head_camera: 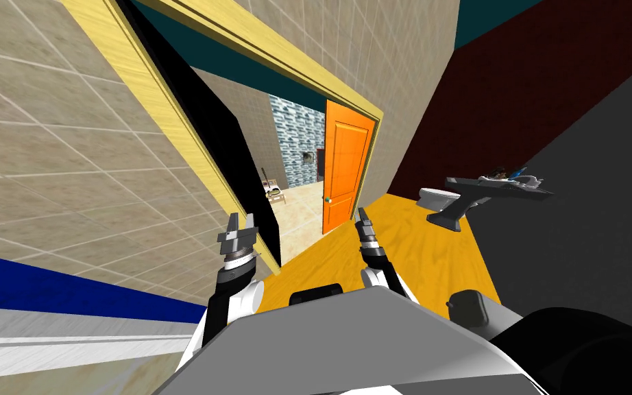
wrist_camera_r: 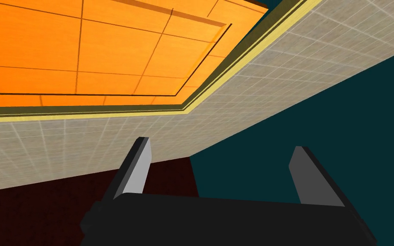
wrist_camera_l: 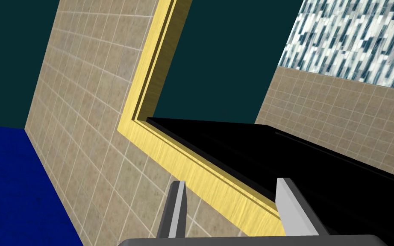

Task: Push the door open

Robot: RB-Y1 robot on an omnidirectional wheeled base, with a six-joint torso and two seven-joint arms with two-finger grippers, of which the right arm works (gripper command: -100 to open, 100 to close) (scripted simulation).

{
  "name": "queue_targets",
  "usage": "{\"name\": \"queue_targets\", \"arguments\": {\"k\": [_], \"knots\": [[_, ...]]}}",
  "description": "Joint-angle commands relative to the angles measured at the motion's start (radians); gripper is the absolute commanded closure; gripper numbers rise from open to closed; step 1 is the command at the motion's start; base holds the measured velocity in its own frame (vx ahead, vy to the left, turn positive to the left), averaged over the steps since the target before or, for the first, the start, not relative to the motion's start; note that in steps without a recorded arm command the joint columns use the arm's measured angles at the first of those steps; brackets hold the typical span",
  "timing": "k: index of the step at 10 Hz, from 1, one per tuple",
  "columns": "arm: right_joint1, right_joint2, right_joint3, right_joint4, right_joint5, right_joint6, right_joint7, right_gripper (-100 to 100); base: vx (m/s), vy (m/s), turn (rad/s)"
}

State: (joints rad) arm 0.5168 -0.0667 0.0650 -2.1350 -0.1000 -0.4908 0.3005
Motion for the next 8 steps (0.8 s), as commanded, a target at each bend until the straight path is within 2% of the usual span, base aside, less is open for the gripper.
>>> {"name": "queue_targets", "arguments": {"k": [1,8], "knots": [[0.002,-0.006,-0.003,0.029,-0.006,-0.014,0.041,-100,0.085,-0.071,0.118],[-0.003,-0.019,-0.008,0.162,-0.028,-0.063,0.229,-100,0.079,-0.084,0.155]]}}
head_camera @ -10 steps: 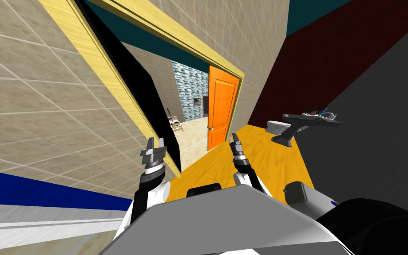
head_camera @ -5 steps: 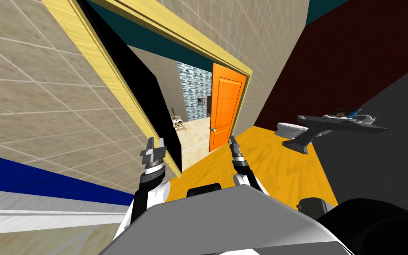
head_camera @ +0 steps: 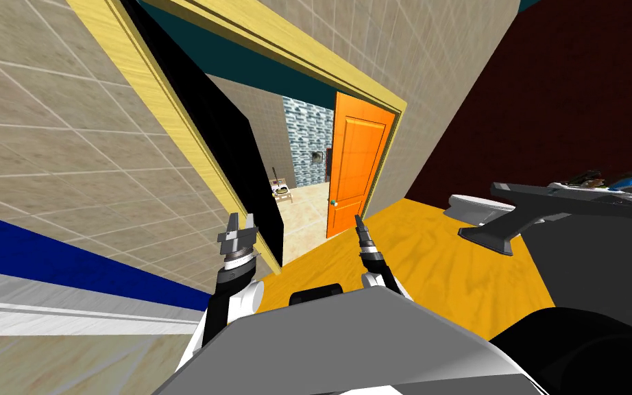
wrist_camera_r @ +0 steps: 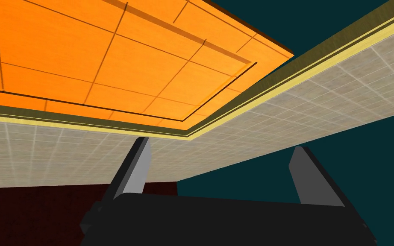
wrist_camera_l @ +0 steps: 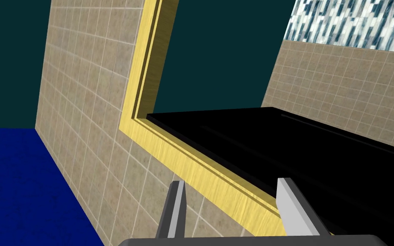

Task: Push the door open

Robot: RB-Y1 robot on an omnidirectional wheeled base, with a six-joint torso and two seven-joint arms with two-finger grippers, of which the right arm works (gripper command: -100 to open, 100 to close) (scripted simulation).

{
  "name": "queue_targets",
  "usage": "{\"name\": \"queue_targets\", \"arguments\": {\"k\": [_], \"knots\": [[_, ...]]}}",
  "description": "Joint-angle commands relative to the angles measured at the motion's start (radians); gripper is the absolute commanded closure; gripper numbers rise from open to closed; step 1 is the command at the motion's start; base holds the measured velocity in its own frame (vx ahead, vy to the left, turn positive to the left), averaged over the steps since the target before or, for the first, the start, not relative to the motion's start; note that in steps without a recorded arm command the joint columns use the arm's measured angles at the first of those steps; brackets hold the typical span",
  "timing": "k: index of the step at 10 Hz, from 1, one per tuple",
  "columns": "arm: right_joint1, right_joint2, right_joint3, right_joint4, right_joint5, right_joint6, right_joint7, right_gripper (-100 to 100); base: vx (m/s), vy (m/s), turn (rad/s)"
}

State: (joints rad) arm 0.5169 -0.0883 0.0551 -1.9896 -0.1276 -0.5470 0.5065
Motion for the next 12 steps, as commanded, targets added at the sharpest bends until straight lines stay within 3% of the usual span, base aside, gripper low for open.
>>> {"name": "queue_targets", "arguments": {"k": [1,3,11,12], "knots": [[-0.003,0.001,0.002,0.037,-0.003,-0.015,0.05,-100,0.081,-0.089,0.138],[-0.004,0.0,0.001,0.058,-0.007,-0.023,0.082,-100,0.062,-0.076,0.117],[-0.009,-0.008,-0.005,0.228,-0.035,-0.086,0.319,-100,0.062,-0.093,0.157],[-0.009,-0.008,-0.005,0.228,-0.035,-0.086,0.324,-100,0.04,-0.079,0.091]]}}
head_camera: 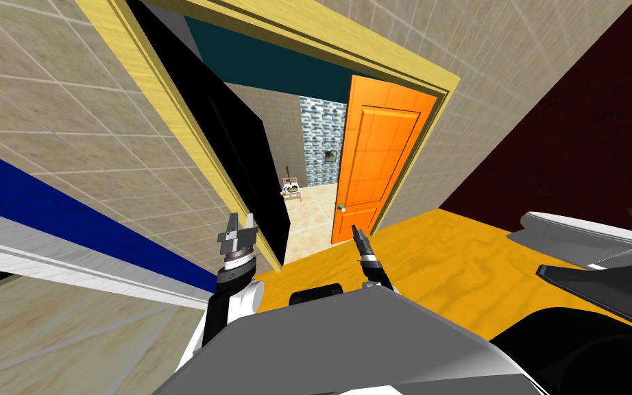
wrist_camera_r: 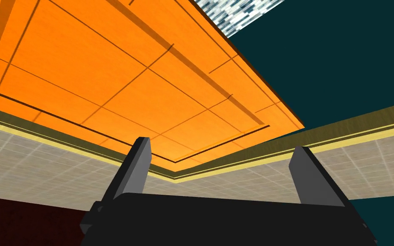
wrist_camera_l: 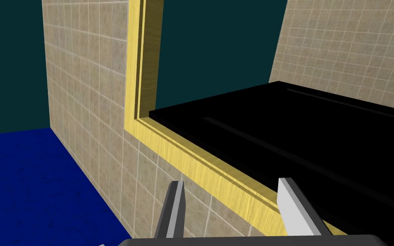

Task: Push the door open

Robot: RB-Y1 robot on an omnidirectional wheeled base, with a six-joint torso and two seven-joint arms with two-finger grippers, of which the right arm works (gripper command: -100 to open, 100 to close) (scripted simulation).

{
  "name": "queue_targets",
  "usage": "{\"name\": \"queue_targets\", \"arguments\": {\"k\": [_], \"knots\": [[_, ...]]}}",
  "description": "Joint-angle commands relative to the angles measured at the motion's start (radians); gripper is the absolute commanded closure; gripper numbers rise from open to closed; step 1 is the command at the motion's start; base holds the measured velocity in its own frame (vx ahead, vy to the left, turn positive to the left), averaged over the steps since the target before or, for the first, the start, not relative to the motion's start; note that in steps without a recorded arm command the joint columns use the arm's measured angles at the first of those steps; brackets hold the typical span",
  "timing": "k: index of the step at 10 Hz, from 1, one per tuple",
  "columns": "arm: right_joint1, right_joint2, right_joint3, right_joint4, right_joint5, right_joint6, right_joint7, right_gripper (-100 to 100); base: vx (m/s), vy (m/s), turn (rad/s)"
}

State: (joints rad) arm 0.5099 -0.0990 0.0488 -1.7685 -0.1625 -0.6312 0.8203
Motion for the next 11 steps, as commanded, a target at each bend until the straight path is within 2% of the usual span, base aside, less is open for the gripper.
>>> {"name": "queue_targets", "arguments": {"k": [1,4,5,8,11], "knots": [[-0.003,0.002,0.0,0.029,-0.003,-0.01,0.041,-100,0.029,-0.06,0.134],[-0.005,0.001,-0.002,0.094,-0.014,-0.034,0.127,-100,0.04,-0.11,0.174],[-0.005,0.001,-0.002,0.094,-0.014,-0.034,0.133,-100,0.026,-0.083,0.056],[-0.007,0.001,-0.004,0.157,-0.024,-0.058,0.222,-100,0.035,-0.071,0.156],[-0.009,0.002,-0.006,0.22,-0.034,-0.081,0.306,-100,0.047,-0.124,0.157]]}}
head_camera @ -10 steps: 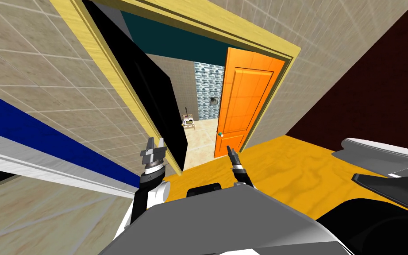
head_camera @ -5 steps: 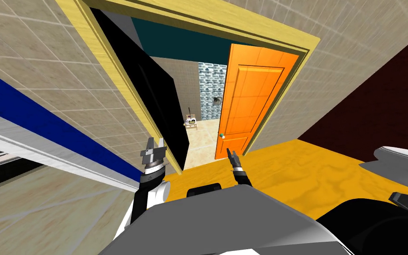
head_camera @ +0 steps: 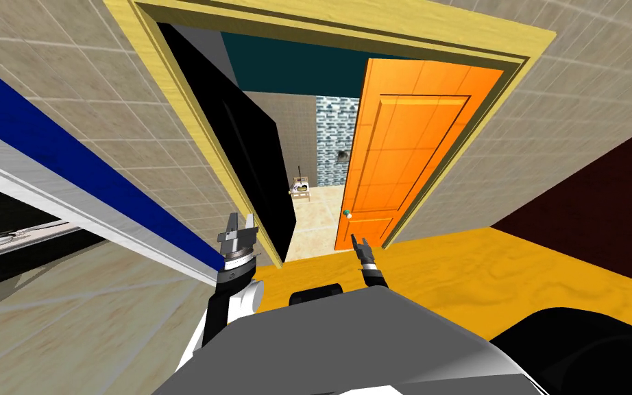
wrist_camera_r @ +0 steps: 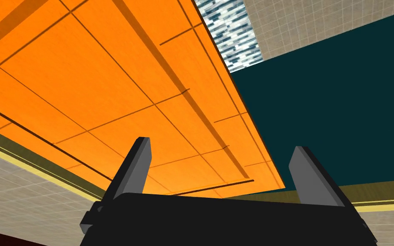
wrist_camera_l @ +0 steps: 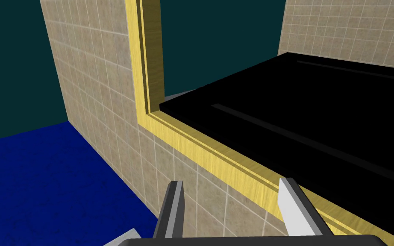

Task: Push the door open

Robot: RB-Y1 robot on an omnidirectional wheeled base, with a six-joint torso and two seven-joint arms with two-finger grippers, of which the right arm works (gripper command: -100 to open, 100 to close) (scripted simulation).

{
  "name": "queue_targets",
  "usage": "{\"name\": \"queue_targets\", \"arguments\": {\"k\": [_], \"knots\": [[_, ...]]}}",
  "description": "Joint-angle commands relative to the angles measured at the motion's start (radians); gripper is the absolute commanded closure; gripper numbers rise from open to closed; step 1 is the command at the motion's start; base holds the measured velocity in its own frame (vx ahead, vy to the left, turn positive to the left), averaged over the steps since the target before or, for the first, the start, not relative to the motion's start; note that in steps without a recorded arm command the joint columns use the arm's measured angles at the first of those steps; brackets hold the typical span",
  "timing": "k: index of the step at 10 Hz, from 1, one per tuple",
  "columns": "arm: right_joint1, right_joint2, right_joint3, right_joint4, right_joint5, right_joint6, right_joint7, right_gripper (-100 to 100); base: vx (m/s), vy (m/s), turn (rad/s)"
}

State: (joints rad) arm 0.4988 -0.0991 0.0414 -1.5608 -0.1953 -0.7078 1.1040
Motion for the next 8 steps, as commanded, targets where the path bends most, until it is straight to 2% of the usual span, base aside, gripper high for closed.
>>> {"name": "queue_targets", "arguments": {"k": [1,8], "knots": [[0.002,0.002,0.001,0.012,-0.001,-0.005,0.028,-100,0.027,-0.083,0.057],[-0.003,0.007,-0.004,0.145,-0.023,-0.055,0.217,-100,0.034,-0.099,0.146]]}}
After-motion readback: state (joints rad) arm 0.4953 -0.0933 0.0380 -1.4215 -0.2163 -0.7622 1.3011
